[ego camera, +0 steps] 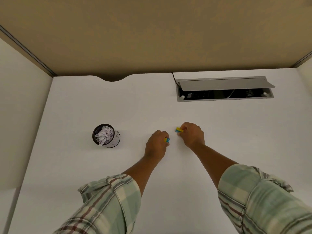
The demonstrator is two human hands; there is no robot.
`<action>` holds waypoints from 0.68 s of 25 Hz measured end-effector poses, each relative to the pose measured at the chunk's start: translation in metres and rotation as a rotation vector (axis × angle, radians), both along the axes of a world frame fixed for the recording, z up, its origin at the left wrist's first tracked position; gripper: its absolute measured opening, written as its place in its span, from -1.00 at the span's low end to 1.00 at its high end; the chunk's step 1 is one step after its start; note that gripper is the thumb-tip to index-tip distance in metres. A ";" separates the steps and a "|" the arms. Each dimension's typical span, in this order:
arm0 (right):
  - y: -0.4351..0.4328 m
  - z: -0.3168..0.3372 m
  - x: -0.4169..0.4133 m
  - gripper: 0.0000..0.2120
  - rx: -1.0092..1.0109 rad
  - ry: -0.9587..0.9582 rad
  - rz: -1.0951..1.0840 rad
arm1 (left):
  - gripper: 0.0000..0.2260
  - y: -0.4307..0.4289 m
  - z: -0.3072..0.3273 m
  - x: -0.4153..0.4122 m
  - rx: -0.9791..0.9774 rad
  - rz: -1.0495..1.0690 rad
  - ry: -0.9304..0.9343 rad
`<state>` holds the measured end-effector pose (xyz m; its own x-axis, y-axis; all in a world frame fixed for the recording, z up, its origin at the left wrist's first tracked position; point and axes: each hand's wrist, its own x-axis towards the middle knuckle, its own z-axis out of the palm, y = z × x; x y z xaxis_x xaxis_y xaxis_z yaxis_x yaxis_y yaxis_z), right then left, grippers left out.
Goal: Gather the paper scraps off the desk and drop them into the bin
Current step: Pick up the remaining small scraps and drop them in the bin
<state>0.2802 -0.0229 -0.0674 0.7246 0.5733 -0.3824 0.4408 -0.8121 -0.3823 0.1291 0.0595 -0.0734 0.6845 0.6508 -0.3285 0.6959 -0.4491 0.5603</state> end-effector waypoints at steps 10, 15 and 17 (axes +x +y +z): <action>-0.006 0.016 -0.041 -0.87 0.171 0.126 -0.066 | -0.86 -0.002 0.039 -0.046 -0.032 0.254 -0.330; 0.053 0.049 -0.095 -0.88 0.356 0.142 0.037 | -0.88 0.034 0.072 -0.095 0.073 0.362 -0.441; 0.080 0.064 -0.119 -0.88 0.405 0.145 0.123 | -0.87 0.056 0.083 -0.116 0.148 0.435 -0.453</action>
